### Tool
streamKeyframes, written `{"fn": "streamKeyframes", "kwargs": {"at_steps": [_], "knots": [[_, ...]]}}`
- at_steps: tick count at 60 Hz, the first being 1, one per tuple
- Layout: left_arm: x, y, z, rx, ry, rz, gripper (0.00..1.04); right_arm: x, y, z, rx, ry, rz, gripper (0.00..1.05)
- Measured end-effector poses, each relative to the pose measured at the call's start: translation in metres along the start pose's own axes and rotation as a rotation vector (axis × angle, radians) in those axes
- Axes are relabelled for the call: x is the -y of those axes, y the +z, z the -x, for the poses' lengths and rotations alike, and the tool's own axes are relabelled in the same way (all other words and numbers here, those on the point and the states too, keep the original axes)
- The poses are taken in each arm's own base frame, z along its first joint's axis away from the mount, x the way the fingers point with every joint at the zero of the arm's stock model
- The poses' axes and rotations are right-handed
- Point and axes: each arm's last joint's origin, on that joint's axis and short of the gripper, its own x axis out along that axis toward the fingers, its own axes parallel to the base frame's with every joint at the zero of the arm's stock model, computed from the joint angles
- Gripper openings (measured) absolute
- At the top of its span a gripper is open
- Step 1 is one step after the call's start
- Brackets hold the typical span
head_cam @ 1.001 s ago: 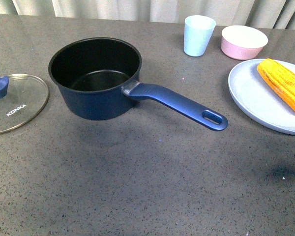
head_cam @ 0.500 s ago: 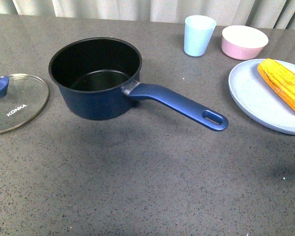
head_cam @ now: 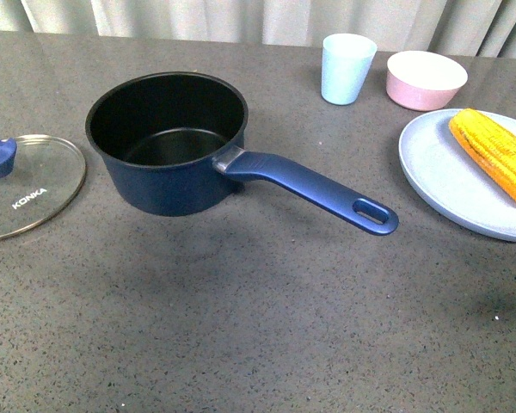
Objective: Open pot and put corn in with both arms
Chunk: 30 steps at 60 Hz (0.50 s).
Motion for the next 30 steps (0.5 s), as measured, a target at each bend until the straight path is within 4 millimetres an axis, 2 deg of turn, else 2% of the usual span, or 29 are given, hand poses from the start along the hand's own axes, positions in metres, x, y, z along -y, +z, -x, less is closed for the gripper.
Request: {"fn": "streamKeyframes", "kwargs": {"at_steps": [30], "knots": [[0.000,0.006,0.020,0.020,0.000,0.000,0.02,0.000,0.000,0.000,0.000,0.000,0.000,0.96]]}}
